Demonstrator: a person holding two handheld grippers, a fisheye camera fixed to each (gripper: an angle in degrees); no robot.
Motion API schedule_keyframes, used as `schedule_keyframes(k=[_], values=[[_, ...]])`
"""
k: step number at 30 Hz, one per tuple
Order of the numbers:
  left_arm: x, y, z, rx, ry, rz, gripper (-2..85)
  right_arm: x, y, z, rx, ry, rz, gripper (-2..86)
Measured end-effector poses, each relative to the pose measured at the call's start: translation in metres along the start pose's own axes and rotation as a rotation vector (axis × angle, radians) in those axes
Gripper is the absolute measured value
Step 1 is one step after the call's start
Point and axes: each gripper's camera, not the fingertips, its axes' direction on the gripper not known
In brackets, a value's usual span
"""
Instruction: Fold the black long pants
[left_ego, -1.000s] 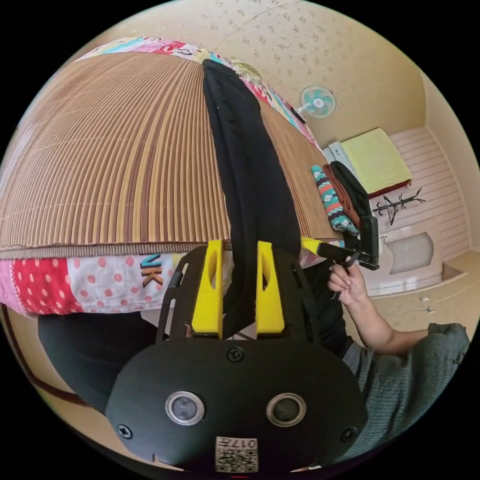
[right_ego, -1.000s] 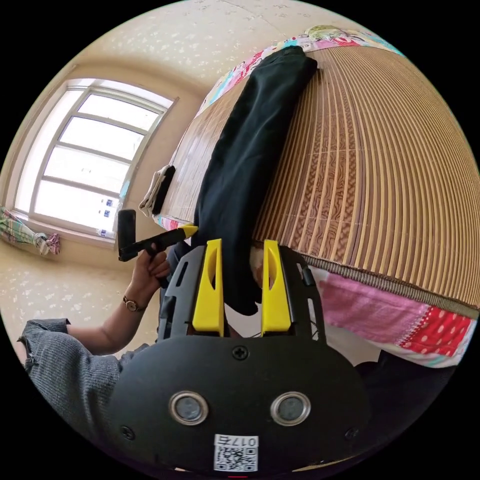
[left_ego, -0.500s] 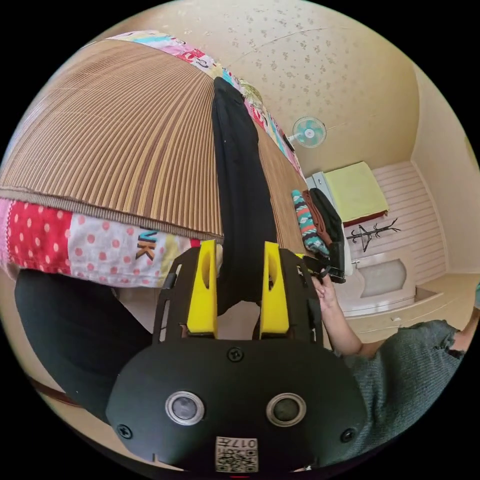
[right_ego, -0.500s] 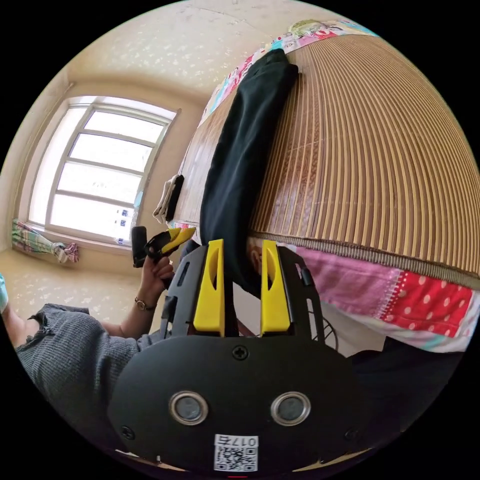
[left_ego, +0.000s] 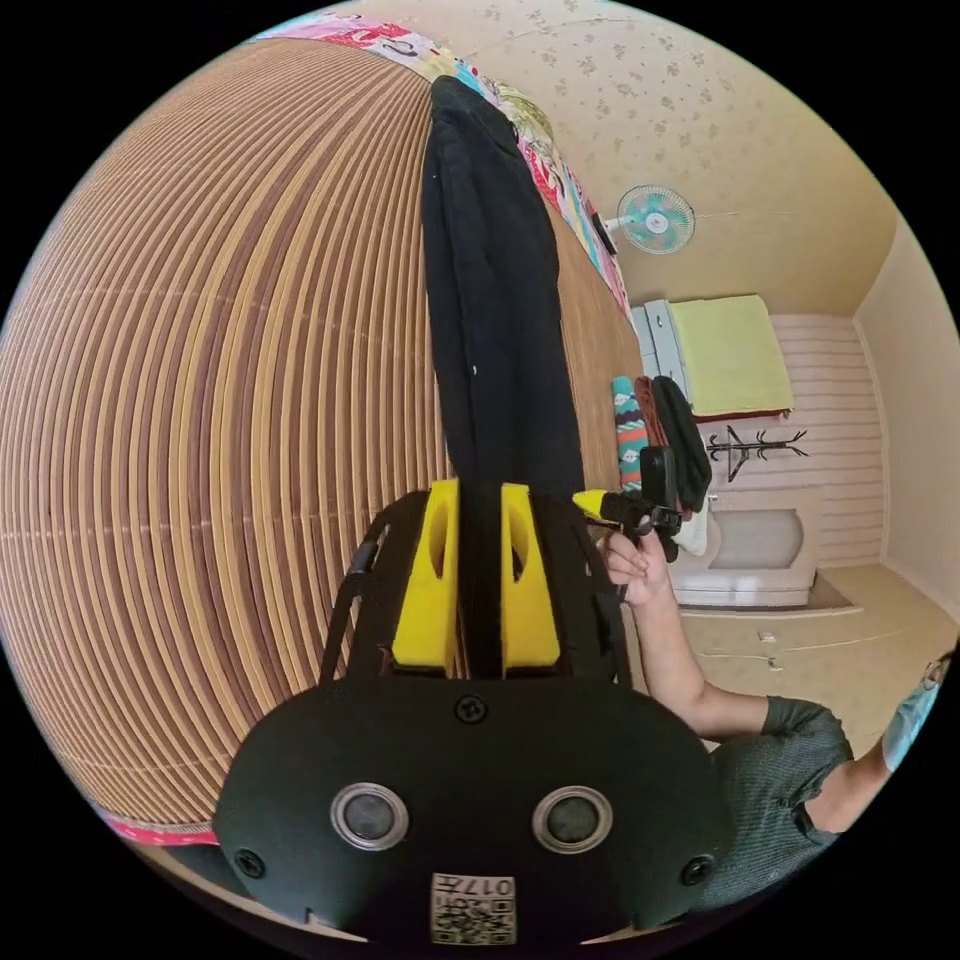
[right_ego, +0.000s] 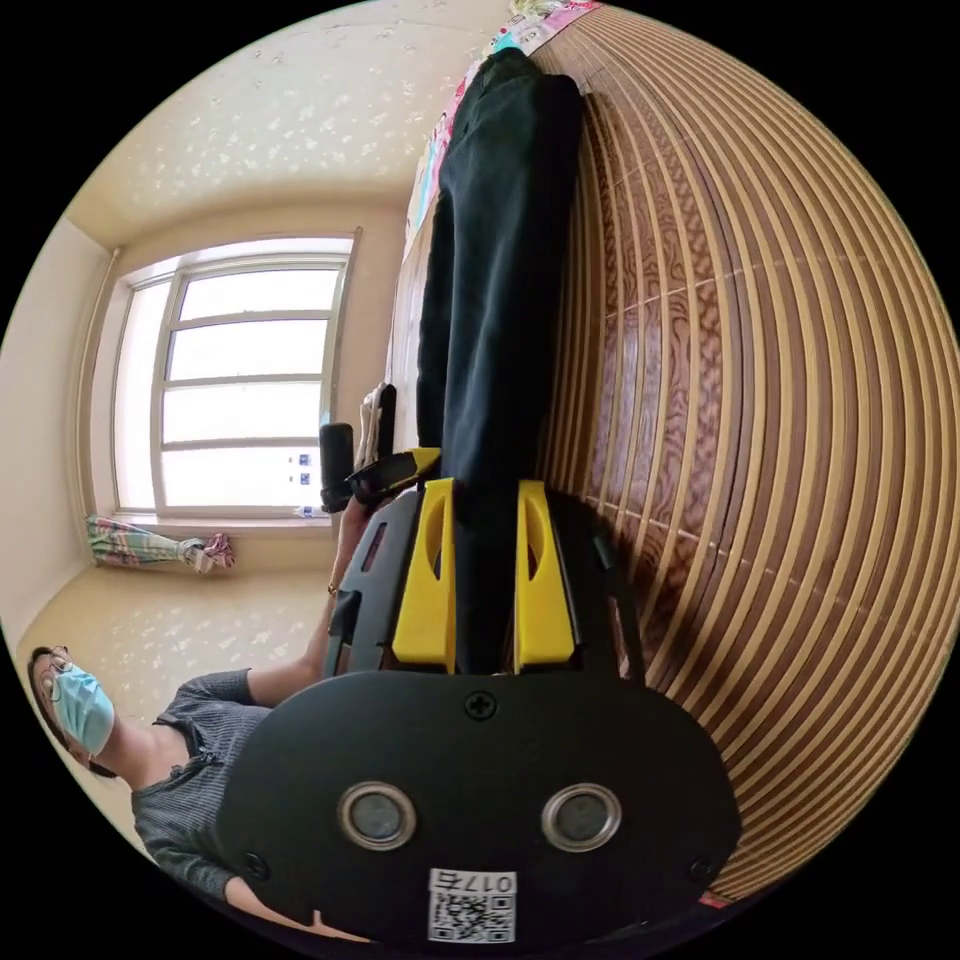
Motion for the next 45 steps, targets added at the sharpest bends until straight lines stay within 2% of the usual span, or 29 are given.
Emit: schedule_keyframes(k=[3,5,10,17,22,26,30,34,35,37,39,40,42,45], values=[[-0.002,0.023,-0.021,0.088,0.175,0.012,5.1,0.003,0.005,0.000,-0.020,0.012,0.007,4.1],[0.015,0.043,-0.041,0.144,0.253,0.098,5.0,-0.021,0.032,-0.024,0.059,-0.113,-0.138,2.8],[0.115,0.107,-0.111,0.301,0.380,0.423,5.1,-0.111,0.106,-0.072,0.153,-0.155,-0.480,1.4],[0.277,0.183,-0.203,0.481,0.344,0.789,5.1,-0.275,0.213,-0.153,0.302,-0.193,-0.933,0.8],[0.356,0.219,-0.246,0.547,0.472,0.921,5.1,-0.374,0.283,-0.191,0.412,-0.089,-1.135,0.7],[0.380,0.216,-0.252,0.538,0.498,0.929,5.2,-0.413,0.305,-0.211,0.487,-0.074,-1.130,0.7],[0.373,0.172,-0.229,0.513,0.399,0.774,5.2,-0.408,0.285,-0.213,0.536,0.005,-1.003,0.7],[0.348,0.082,-0.200,0.455,0.250,0.667,5.2,-0.388,0.215,-0.199,0.573,0.211,-0.876,0.6],[0.342,0.070,-0.196,0.442,0.247,0.652,5.1,-0.381,0.187,-0.194,0.565,0.278,-0.837,0.6],[0.313,0.039,-0.180,0.408,0.268,0.588,5.1,-0.365,0.150,-0.188,0.543,0.289,-0.753,0.7],[0.299,0.042,-0.173,0.414,0.214,0.619,5.1,-0.346,0.129,-0.180,0.522,0.224,-0.689,0.8],[0.292,0.052,-0.164,0.401,0.133,0.674,5.1,-0.337,0.127,-0.171,0.506,0.207,-0.704,0.8],[0.276,0.076,-0.143,0.389,0.040,0.764,5.1,-0.325,0.137,-0.150,0.476,0.290,-0.755,1.0],[0.220,0.120,-0.096,0.285,0.062,0.748,5.2,-0.278,0.175,-0.112,0.429,0.308,-0.814,1.3]])
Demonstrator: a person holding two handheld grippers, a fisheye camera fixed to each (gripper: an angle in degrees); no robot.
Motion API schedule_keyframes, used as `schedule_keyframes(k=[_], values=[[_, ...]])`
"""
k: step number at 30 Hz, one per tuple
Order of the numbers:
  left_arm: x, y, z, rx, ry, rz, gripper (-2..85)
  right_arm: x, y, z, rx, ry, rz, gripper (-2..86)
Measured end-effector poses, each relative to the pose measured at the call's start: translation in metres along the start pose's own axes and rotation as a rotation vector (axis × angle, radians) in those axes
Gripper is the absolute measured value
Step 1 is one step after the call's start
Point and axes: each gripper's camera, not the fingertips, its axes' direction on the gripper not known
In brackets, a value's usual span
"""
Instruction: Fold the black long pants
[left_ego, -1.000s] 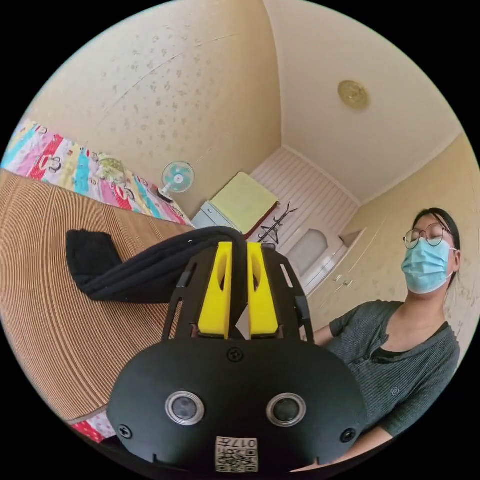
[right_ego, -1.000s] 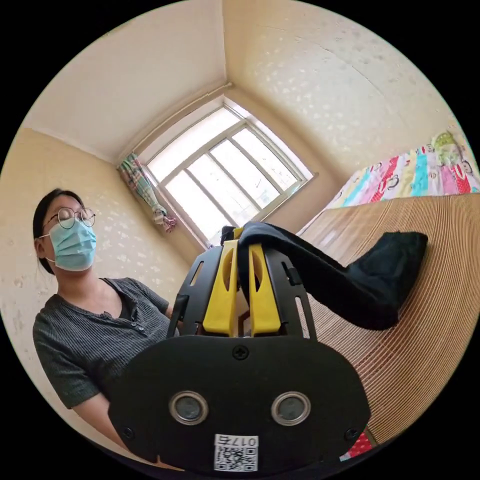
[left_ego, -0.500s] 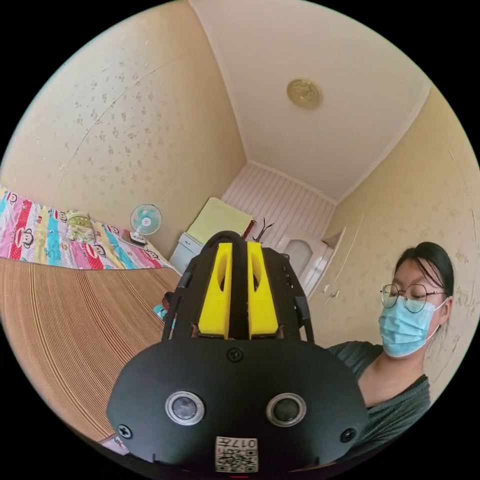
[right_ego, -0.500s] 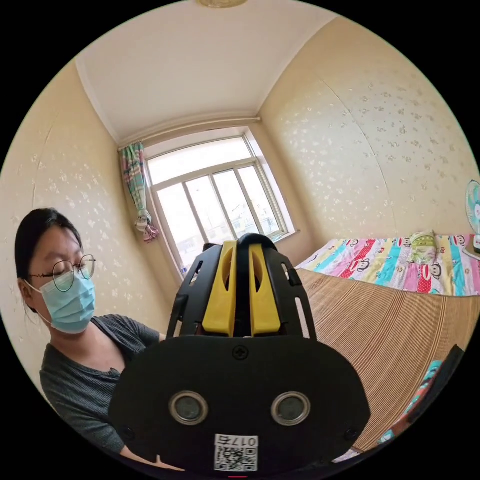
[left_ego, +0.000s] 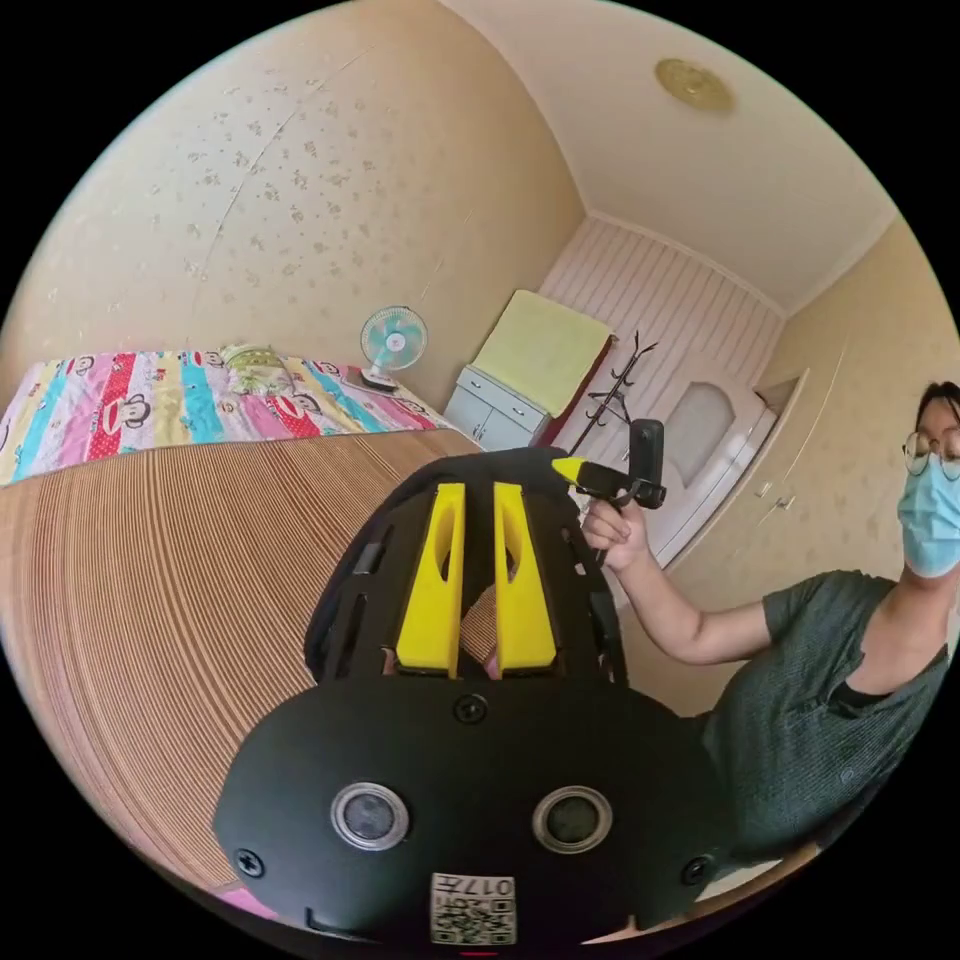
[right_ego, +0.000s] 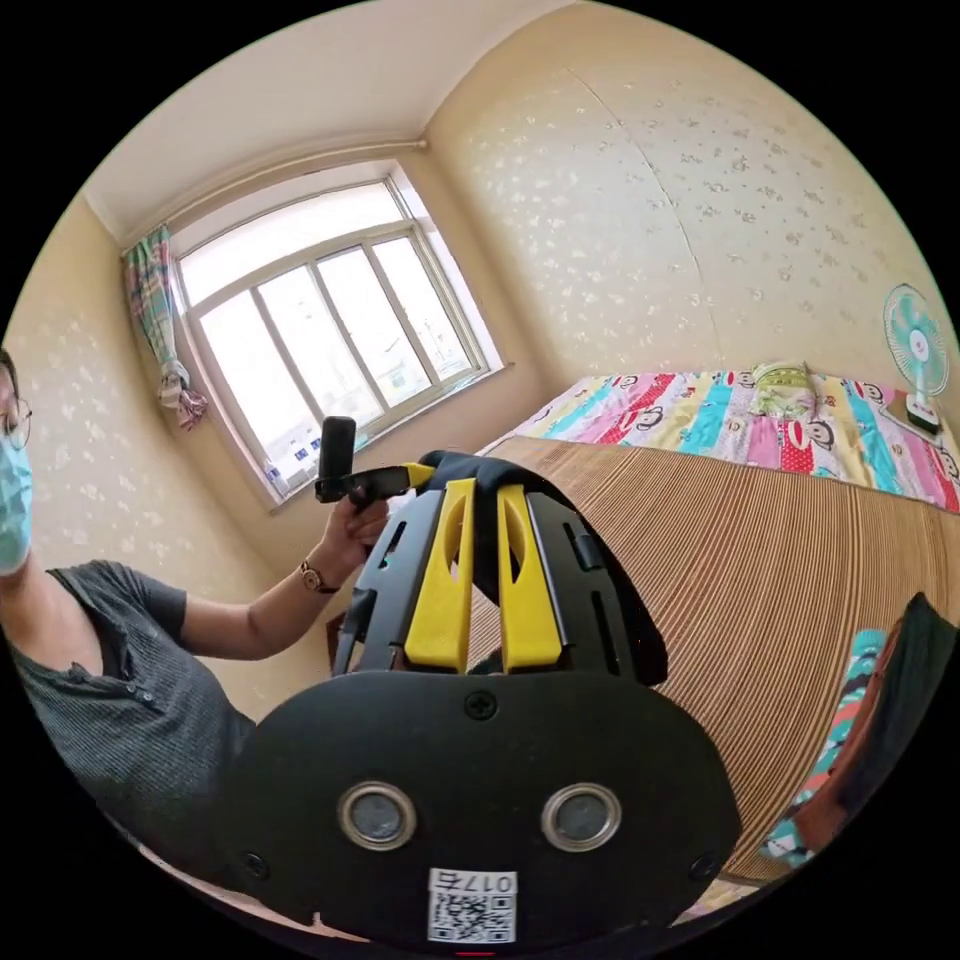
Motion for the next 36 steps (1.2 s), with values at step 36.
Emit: schedule_keyframes(k=[36], values=[[-0.102,0.211,0.123,-0.155,-0.008,-0.619,11.8,0.042,0.223,0.150,-0.320,-0.141,0.595,13.6]])
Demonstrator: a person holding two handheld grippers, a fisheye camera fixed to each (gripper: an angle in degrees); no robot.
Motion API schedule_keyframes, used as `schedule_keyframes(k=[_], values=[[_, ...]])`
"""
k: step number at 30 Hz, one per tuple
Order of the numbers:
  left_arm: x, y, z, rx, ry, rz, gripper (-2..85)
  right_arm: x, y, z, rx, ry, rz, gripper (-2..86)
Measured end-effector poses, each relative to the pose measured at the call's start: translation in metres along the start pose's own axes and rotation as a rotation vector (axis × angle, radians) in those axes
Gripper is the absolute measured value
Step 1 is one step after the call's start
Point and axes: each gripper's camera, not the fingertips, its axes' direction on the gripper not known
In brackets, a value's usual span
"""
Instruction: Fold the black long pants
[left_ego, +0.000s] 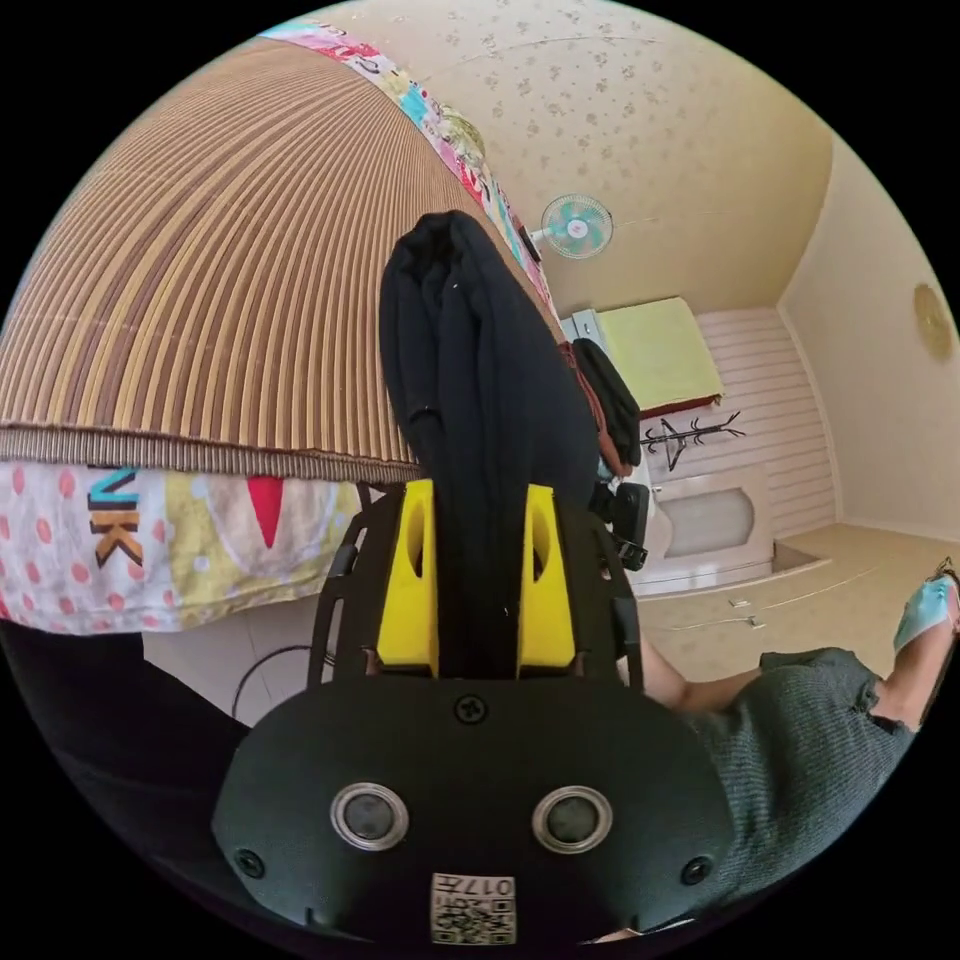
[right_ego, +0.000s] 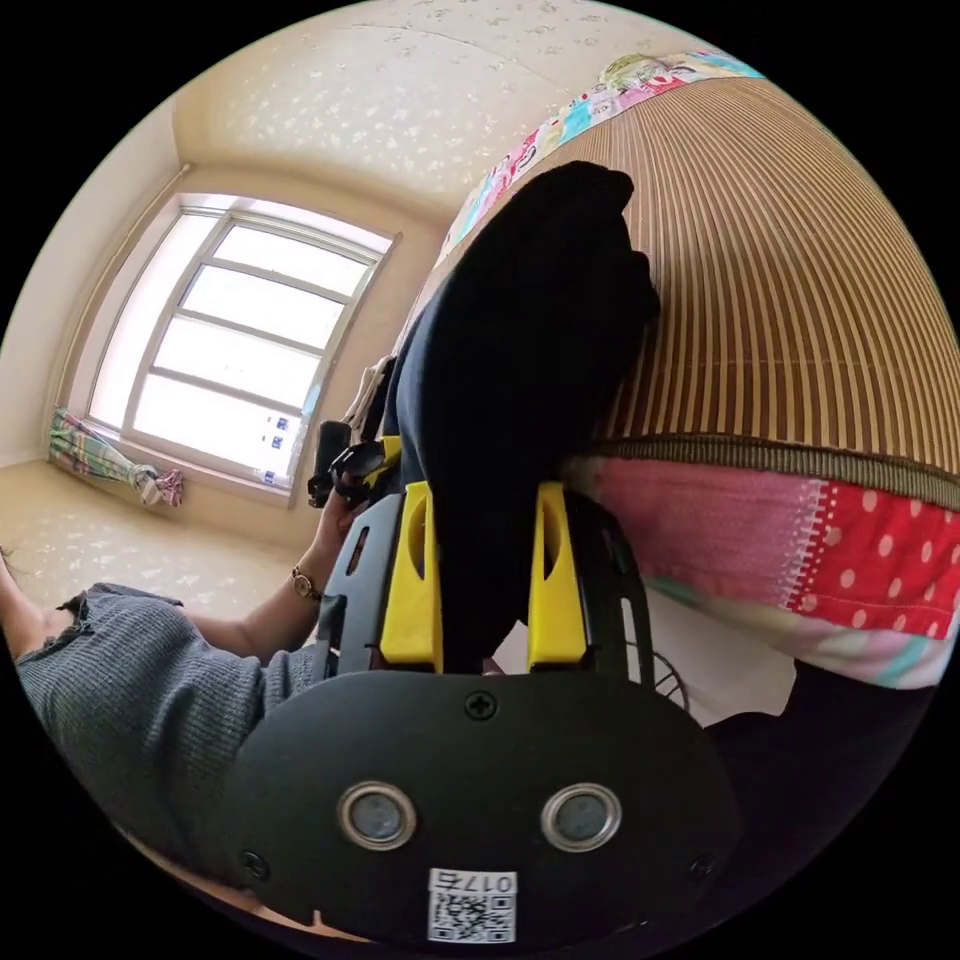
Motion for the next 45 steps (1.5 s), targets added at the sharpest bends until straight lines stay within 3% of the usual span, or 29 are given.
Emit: schedule_keyframes(k=[5,10,16,19,24,26,28,30,36,39,42,45], values=[[0.081,-0.020,0.000,-0.059,-0.044,0.125,11.1,-0.041,0.000,-0.047,0.122,-0.098,-0.054,10.9],[0.217,-0.066,0.049,-0.063,-0.032,0.396,11.2,-0.057,0.008,-0.135,0.299,-0.120,-0.100,10.6],[0.383,-0.139,0.159,-0.108,0.033,0.665,12.2,-0.105,-0.014,-0.306,0.584,0.145,-0.207,11.9],[0.426,-0.180,0.231,-0.152,0.001,0.606,12.5,-0.109,-0.045,-0.374,0.587,0.304,-0.121,12.7],[0.421,-0.205,0.376,-0.314,-0.261,0.536,13.5,-0.026,-0.100,-0.406,0.477,0.620,0.282,12.6],[0.408,-0.197,0.394,-0.232,-0.261,0.548,14.0,0.034,-0.108,-0.369,0.379,0.836,0.353,11.5],[0.392,-0.193,0.389,-0.180,-0.163,0.483,14.6,0.052,-0.084,-0.366,0.567,0.669,0.311,11.2],[0.392,-0.191,0.384,-0.203,-0.167,0.499,14.9,0.059,-0.076,-0.370,0.600,0.567,0.320,11.0],[0.374,-0.137,0.281,-0.177,-0.110,0.687,10.6,-0.001,-0.076,-0.358,0.604,0.763,0.290,6.5],[0.326,-0.067,0.216,-0.182,-0.240,0.739,9.4,-0.082,-0.036,-0.332,0.788,0.997,0.147,2.6],[0.253,0.004,0.156,-0.227,-0.390,0.612,5.5,-0.129,0.018,-0.284,0.925,0.950,-0.056,1.3],[0.177,0.057,0.091,-0.245,-0.442,0.280,1.6,-0.115,0.042,-0.224,0.821,0.744,-0.082,0.7]])
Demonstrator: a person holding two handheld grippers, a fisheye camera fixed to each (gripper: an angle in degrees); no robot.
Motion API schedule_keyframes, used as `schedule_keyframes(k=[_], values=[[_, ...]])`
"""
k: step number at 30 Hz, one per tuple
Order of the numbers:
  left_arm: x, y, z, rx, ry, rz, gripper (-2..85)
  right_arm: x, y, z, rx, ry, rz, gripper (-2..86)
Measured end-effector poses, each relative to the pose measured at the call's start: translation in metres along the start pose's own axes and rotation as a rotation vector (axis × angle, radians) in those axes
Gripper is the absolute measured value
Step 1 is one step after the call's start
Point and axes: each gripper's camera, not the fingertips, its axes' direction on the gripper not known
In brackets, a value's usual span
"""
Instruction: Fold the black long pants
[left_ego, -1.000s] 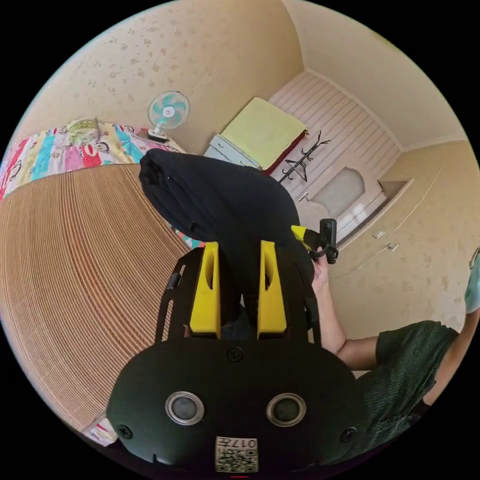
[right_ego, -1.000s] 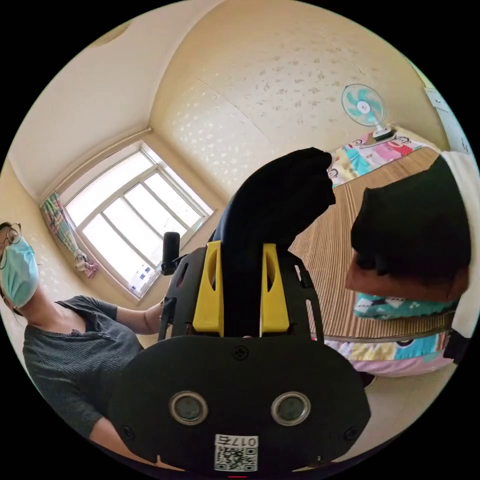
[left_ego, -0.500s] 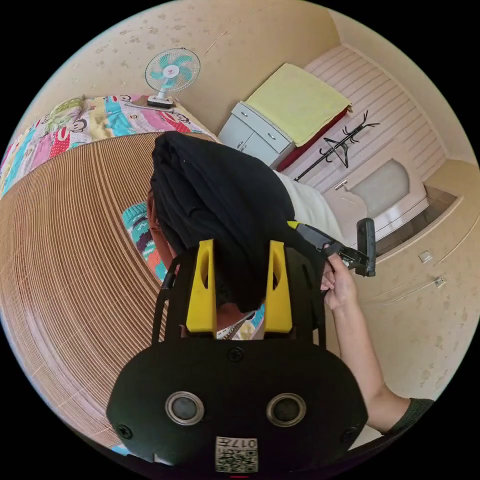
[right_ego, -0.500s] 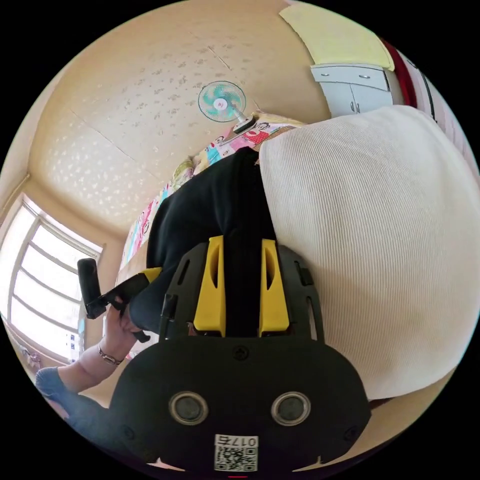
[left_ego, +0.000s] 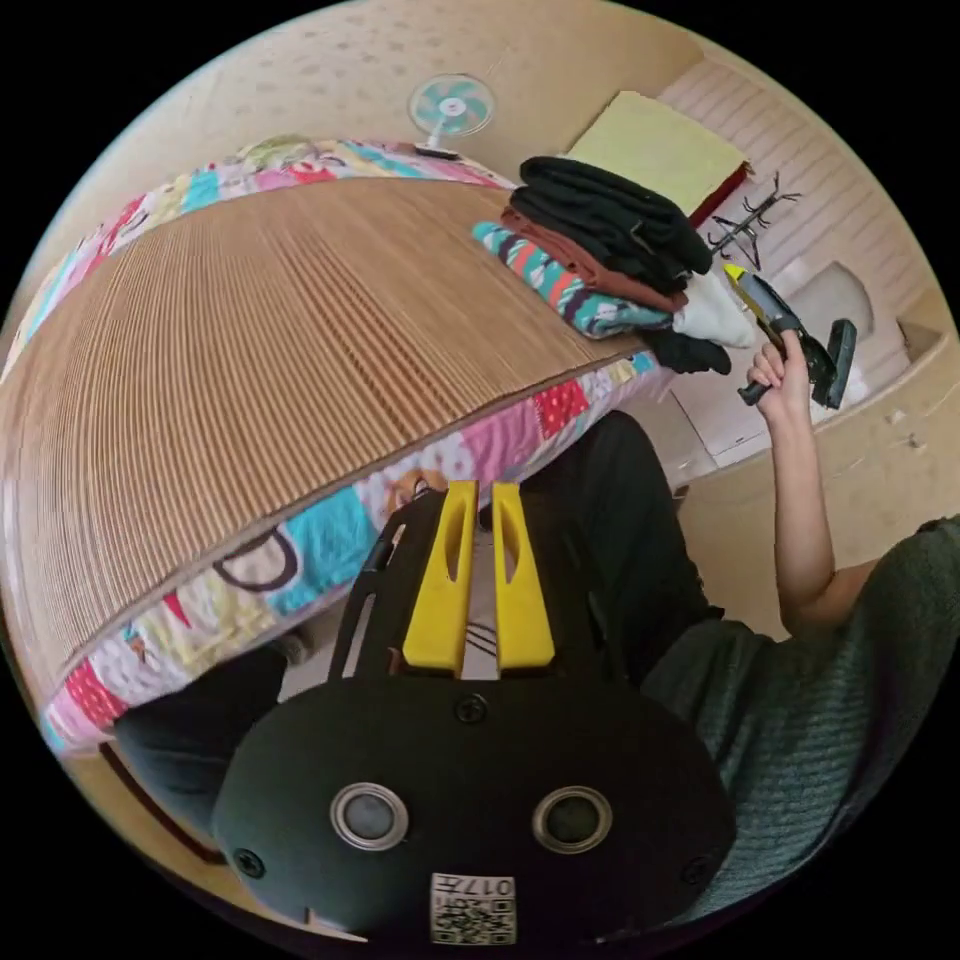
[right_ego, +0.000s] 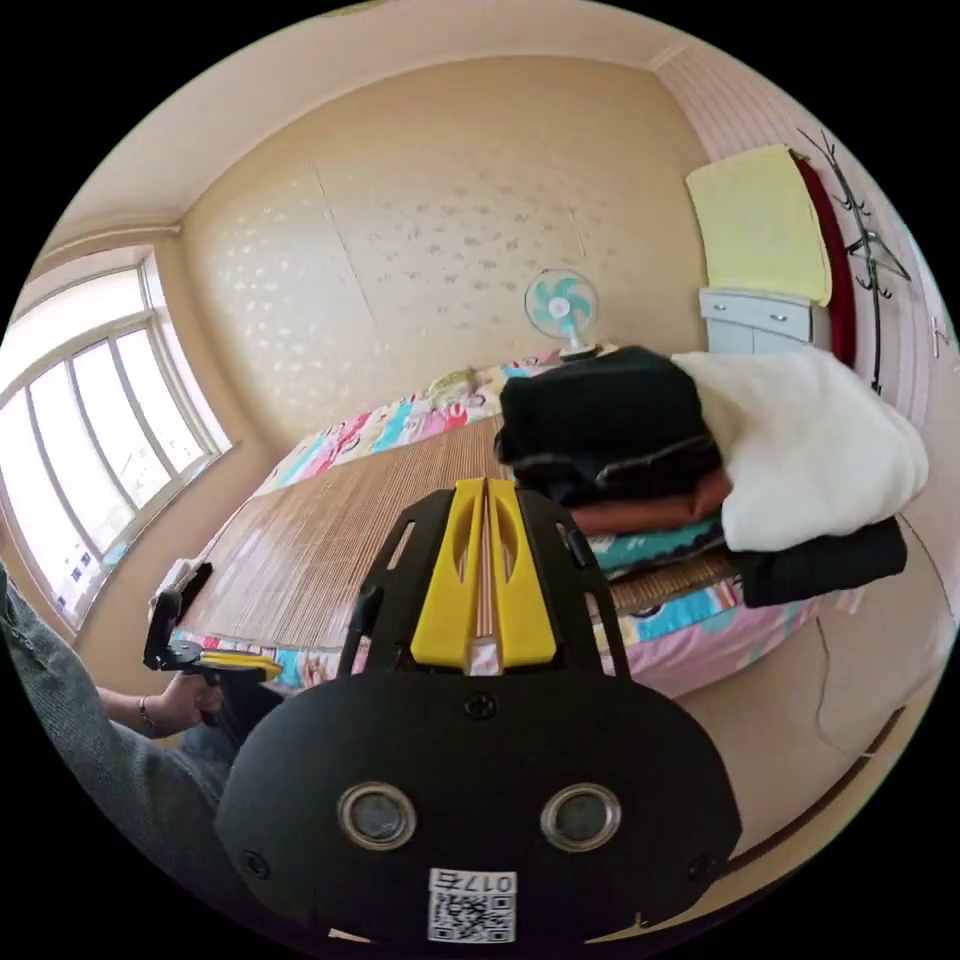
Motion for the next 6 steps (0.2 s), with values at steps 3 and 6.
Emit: schedule_keyframes(k=[3,6], values=[[-0.060,0.061,-0.042,0.072,0.014,-0.344,0.1,-0.014,0.067,0.086,-0.579,-0.156,0.042,0.3],[-0.091,0.097,-0.116,0.287,-0.065,-0.513,-0.4,-0.046,0.108,0.107,-0.764,-0.246,-0.087,0.2]])
